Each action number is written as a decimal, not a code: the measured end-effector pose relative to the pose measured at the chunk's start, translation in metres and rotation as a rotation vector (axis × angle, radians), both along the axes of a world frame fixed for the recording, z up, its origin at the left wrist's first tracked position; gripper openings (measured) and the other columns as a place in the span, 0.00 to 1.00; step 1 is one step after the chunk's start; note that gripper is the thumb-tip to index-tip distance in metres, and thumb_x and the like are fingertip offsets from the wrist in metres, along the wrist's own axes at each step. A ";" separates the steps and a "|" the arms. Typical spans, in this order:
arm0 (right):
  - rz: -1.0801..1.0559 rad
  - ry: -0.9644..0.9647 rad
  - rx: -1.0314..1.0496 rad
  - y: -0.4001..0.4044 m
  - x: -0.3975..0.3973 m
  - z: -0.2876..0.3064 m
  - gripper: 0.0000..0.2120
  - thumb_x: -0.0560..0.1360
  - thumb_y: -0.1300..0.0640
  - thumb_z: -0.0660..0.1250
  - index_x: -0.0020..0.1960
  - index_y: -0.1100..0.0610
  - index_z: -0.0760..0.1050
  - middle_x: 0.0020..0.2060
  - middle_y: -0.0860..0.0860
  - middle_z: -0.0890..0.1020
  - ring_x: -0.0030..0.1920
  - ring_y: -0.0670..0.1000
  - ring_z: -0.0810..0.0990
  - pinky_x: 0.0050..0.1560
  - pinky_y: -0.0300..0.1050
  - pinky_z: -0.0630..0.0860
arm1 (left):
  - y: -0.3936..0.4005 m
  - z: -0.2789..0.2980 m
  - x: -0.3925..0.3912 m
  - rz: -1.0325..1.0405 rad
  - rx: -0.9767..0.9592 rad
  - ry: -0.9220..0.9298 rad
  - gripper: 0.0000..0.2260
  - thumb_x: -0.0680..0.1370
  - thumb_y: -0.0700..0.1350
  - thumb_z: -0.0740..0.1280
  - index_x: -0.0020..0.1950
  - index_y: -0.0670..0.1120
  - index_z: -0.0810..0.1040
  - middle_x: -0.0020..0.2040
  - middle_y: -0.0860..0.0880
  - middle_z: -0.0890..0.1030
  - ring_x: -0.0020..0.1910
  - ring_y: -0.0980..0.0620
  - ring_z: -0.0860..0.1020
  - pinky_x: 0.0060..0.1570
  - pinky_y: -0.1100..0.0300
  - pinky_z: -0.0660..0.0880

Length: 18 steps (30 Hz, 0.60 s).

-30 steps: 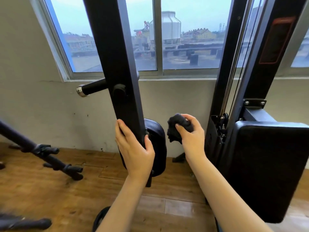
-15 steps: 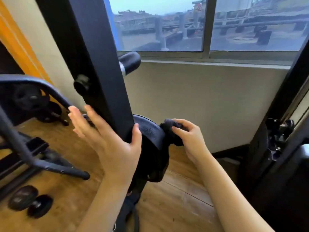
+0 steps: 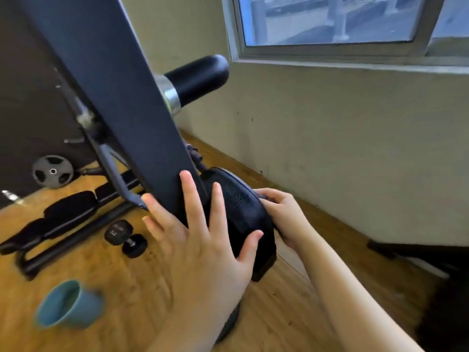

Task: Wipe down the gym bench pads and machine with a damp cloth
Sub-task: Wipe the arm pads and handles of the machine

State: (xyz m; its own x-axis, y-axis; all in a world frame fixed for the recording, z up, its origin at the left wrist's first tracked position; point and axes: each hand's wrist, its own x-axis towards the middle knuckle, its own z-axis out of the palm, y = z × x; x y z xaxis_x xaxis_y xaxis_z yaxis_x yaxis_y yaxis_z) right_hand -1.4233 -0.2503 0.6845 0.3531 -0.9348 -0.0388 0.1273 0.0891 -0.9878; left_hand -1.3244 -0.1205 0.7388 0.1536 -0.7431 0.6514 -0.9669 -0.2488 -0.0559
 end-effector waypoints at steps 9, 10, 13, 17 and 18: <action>0.141 -0.380 0.096 -0.015 -0.003 0.013 0.12 0.76 0.56 0.64 0.58 0.54 0.79 0.53 0.54 0.83 0.55 0.53 0.81 0.58 0.51 0.75 | -0.012 0.030 -0.034 -0.003 0.374 -0.143 0.53 0.60 0.65 0.75 0.72 0.33 0.62 0.72 0.34 0.64 0.72 0.38 0.62 0.70 0.48 0.51; 0.209 -0.389 0.071 -0.013 -0.002 0.008 0.13 0.76 0.54 0.63 0.58 0.53 0.79 0.55 0.53 0.82 0.58 0.53 0.80 0.60 0.52 0.73 | -0.016 0.034 -0.034 0.032 0.413 -0.143 0.52 0.58 0.64 0.76 0.70 0.31 0.65 0.69 0.34 0.68 0.69 0.37 0.68 0.69 0.47 0.52; 0.295 -0.513 0.055 -0.007 0.000 -0.007 0.14 0.77 0.55 0.58 0.57 0.50 0.80 0.59 0.53 0.80 0.61 0.53 0.77 0.62 0.52 0.71 | -0.020 0.042 -0.033 0.101 0.464 -0.177 0.50 0.57 0.64 0.76 0.66 0.31 0.70 0.64 0.33 0.74 0.63 0.37 0.74 0.69 0.46 0.56; 0.301 -0.539 0.011 -0.009 0.003 -0.024 0.15 0.75 0.63 0.62 0.58 0.53 0.80 0.59 0.55 0.79 0.61 0.56 0.77 0.61 0.56 0.74 | -0.025 0.050 -0.022 0.133 0.564 -0.244 0.44 0.63 0.64 0.73 0.65 0.31 0.72 0.63 0.34 0.75 0.62 0.38 0.76 0.67 0.44 0.62; 0.305 -0.531 0.012 -0.011 0.005 -0.025 0.16 0.74 0.64 0.64 0.58 0.52 0.79 0.59 0.55 0.79 0.60 0.56 0.78 0.58 0.54 0.76 | -0.026 0.052 -0.020 0.139 0.578 -0.256 0.42 0.65 0.63 0.73 0.64 0.31 0.72 0.62 0.34 0.76 0.61 0.38 0.76 0.66 0.43 0.64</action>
